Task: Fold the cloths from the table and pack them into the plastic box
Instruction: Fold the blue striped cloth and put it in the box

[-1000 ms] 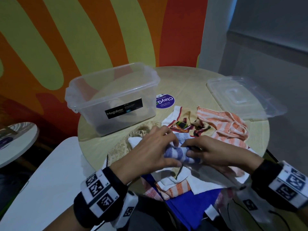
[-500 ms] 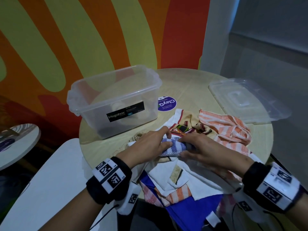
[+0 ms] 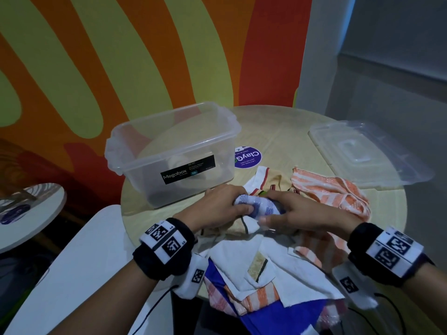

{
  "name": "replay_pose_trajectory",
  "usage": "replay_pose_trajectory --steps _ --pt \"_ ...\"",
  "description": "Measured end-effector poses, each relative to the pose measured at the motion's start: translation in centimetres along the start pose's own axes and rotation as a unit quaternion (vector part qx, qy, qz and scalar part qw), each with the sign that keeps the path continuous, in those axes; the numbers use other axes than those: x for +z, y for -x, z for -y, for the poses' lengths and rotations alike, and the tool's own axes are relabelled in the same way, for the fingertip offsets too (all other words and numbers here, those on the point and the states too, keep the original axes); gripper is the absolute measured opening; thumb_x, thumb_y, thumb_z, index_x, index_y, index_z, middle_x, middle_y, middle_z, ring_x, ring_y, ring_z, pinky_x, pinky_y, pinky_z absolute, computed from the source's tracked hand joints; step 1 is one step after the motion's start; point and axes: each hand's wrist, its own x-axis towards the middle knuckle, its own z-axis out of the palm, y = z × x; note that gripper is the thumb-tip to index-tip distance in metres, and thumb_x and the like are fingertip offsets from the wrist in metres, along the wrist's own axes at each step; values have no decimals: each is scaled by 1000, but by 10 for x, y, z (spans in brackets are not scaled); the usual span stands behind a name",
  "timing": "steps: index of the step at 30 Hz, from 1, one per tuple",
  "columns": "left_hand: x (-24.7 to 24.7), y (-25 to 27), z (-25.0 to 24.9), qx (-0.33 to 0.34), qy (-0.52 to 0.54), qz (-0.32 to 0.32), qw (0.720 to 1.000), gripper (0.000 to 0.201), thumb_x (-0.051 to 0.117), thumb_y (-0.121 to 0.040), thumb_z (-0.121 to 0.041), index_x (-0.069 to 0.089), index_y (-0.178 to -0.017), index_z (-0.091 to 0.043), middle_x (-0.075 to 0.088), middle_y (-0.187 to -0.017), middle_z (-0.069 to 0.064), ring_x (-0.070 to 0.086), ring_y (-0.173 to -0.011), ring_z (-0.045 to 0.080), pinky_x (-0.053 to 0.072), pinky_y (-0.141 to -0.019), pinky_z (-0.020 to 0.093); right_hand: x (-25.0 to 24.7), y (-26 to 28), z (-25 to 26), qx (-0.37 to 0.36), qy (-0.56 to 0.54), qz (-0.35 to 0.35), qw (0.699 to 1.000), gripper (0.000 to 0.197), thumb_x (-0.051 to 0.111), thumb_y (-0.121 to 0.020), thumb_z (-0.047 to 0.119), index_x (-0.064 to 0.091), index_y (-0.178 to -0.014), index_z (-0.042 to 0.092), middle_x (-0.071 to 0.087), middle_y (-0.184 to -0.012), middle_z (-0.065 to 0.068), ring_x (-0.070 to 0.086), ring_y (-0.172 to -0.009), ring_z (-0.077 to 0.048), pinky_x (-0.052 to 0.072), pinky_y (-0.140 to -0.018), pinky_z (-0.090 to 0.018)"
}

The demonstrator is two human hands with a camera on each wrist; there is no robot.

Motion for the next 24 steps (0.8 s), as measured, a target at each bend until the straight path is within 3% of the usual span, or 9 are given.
replay_pose_trajectory --steps 3,6,10,13,16,17,20,22,24 --pt "-6 -4 -3 -16 74 -49 996 27 64 -88 -54 62 -98 -29 68 -95 -5 62 -90 19 53 -84 46 -2 -4 5 -29 36 -84 995 19 75 -89 40 64 -91 25 65 -82 5 60 -73 -12 47 -63 -25" --pt "-13 -6 -8 1 92 -121 988 33 71 -84 -52 61 -107 -30 66 -102 -10 59 -99 17 51 -88 46 -14 -8 9 -19 -7 -114 993 18 75 -92 30 69 -92 13 67 -87 -9 64 -82 -28 49 -73 -41" --pt "-26 -7 -18 88 77 -120 986 47 80 -85 -30 59 -127 -33 62 -122 -17 57 -114 10 50 -98 42 -35 2 16 -28 -132 -80 988 19 74 -93 28 70 -109 18 75 -96 -7 72 -87 -25 56 -68 -35" --pt "-39 -9 -27 104 175 -151 967 29 69 -98 -23 59 -124 -32 68 -104 -9 64 -93 5 52 -81 27 -49 7 26 -27 -290 -111 950 31 73 -90 24 62 -117 15 76 -97 -10 75 -86 -25 57 -67 -32" --pt "-53 -7 -35 85 281 -191 937 17 55 -105 -15 60 -117 -26 67 -91 0 65 -87 24 50 -74 36 -61 7 32 -27 -375 -147 915 33 71 -87 27 60 -114 11 74 -88 -10 71 -80 -25 54 -59 -31" --pt "-57 -5 -39 84 307 -191 929 14 52 -106 -13 61 -114 -21 68 -94 2 65 -91 27 51 -74 35 -64 7 32 -32 -384 -154 910 30 71 -87 28 61 -110 12 72 -86 -11 69 -78 -26 53 -58 -30" --pt "-70 2 -52 87 349 -158 920 18 52 -108 -27 66 -111 -16 69 -102 4 62 -85 17 50 -70 25 -68 6 37 -48 -389 -161 906 20 69 -92 24 63 -104 10 69 -84 -13 64 -74 -28 49 -59 -33" --pt "-76 8 -57 90 358 -101 924 24 60 -101 -41 67 -115 -23 69 -114 -1 67 -98 8 53 -81 23 -69 4 45 -63 -392 -162 903 21 67 -94 20 61 -107 4 69 -86 -18 65 -75 -30 53 -59 -33" --pt "-79 9 -55 99 313 -74 942 28 75 -92 -39 66 -118 -32 66 -123 -11 63 -117 -1 54 -97 24 -72 0 53 -76 -407 -172 894 21 65 -96 16 61 -109 0 68 -89 -24 67 -75 -31 57 -58 -34"
